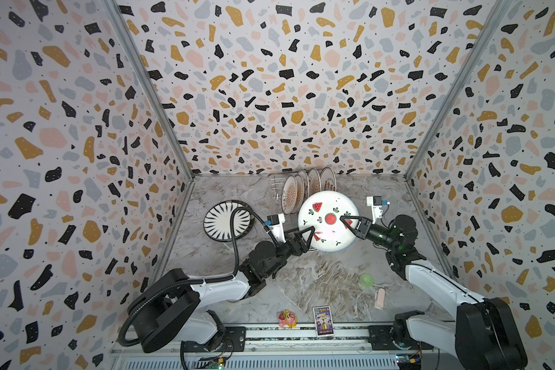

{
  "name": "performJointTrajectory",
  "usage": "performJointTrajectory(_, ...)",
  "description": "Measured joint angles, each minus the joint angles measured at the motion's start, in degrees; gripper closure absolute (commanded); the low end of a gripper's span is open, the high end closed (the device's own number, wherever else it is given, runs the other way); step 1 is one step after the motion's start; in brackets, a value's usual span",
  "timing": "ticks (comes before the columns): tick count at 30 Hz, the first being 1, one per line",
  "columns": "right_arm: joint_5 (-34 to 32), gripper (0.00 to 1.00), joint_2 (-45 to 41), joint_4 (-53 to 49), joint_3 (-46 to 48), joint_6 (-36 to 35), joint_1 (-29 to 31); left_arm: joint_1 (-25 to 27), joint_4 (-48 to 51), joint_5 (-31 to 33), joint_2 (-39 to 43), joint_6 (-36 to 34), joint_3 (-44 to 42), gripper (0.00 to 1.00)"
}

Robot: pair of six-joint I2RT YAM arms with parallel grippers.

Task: Unload the plates from the dish rack
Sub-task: 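Carry the plate toward the left gripper while the left gripper grasps its rim, then open the right gripper and carry the plate toward the stacked plates with the left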

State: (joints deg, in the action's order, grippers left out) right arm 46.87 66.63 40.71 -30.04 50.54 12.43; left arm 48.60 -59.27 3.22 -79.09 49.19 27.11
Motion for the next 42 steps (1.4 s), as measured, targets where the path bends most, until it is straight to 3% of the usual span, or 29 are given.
performJointTrajectory(11, 1.14, 0.88, 2.25, 1.81, 0.00, 0.74, 0.15, -0.04, -5.44, 0.02, -2.05, 4.24, -1.31, 0.53)
performJointTrajectory(24, 2.16, 0.87, 3.50, 4.33, 0.00, 1.70, 0.52, -0.07, -6.99, -0.13, -4.00, 6.45, -1.55, 0.70)
performJointTrajectory(27, 2.62, 0.87, 4.26, 5.18, 0.00, 2.25, 0.57, -0.09, -7.02, -0.35, -4.55, 7.15, -1.49, 0.84)
performJointTrajectory(36, 2.71, 0.86, 4.44, 6.95, -0.04, 2.95, 0.50, -0.33, -9.38, -0.72, -4.55, 11.23, -1.46, 0.95)
performJointTrajectory(42, 1.75, 0.75, 4.44, 5.62, -0.20, 1.81, 0.83, -0.35, -9.55, -0.59, -4.48, 12.04, -1.46, 0.99)
